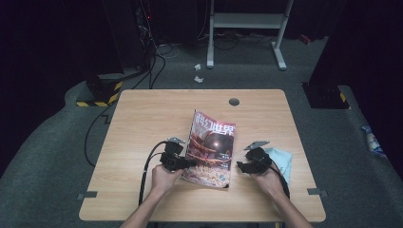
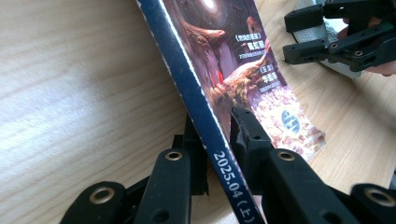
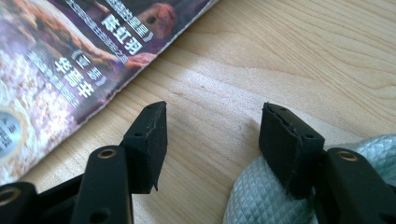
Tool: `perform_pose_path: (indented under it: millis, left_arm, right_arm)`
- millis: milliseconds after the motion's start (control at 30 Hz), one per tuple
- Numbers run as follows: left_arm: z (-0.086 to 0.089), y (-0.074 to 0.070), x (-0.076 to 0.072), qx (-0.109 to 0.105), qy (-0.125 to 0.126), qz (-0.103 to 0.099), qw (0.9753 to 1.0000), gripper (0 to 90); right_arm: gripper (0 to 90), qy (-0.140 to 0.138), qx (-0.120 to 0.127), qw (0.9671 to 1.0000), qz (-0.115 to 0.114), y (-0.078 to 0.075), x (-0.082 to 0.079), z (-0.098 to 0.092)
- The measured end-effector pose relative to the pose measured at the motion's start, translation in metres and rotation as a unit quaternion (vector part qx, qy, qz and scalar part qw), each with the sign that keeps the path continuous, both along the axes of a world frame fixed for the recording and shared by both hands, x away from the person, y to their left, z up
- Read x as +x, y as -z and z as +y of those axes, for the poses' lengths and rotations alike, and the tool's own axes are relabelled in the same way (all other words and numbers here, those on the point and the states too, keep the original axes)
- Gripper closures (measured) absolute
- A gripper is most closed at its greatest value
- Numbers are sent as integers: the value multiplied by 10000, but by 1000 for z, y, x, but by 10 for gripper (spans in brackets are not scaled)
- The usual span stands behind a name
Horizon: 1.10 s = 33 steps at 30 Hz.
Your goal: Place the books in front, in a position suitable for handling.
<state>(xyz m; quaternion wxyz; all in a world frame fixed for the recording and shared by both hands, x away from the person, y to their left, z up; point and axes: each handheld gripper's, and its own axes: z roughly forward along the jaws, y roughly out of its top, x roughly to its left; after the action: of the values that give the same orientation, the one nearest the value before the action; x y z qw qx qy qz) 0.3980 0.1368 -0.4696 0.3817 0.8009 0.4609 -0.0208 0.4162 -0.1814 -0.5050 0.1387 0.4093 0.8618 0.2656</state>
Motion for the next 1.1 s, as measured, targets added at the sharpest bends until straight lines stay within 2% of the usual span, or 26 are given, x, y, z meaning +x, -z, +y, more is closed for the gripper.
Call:
perform_pose_path:
  millis: [267, 433, 500, 767, 833, 933, 967, 1100]
  left_arm:
    - [6, -21, 1, 105, 150, -166, 9997, 772]
    - [6, -32, 1, 251, 274, -301, 9989, 771]
    - [6, -38, 1, 318, 352, -374, 9982, 771]
    - [3, -54, 2, 539, 689, -592, 9944, 772]
    - [2, -58, 1, 575, 768, -615, 9935, 772]
    - [2, -63, 2, 669, 925, -693, 9910, 772]
    - [3, -65, 2, 684, 963, -695, 9906, 773]
    - [3, -72, 4, 730, 1071, -700, 9891, 773]
  right_arm:
    - [398, 12, 6, 10000, 29, 0, 0, 0]
    - [393, 16, -1, 10000, 35, 0, 0, -1]
    - [344, -39, -32, 10000, 52, 0, 0, 0]
    - [344, -136, -101, 9998, 134, -1, 0, -2]
    - [381, -131, -100, 9998, 144, -2, -1, -2]
    - [506, -175, -167, 9995, 195, -5, -5, -2]
    - [527, -321, -247, 9990, 168, -6, -6, -3]
    - [563, -545, -416, 9975, 149, -12, -8, -6]
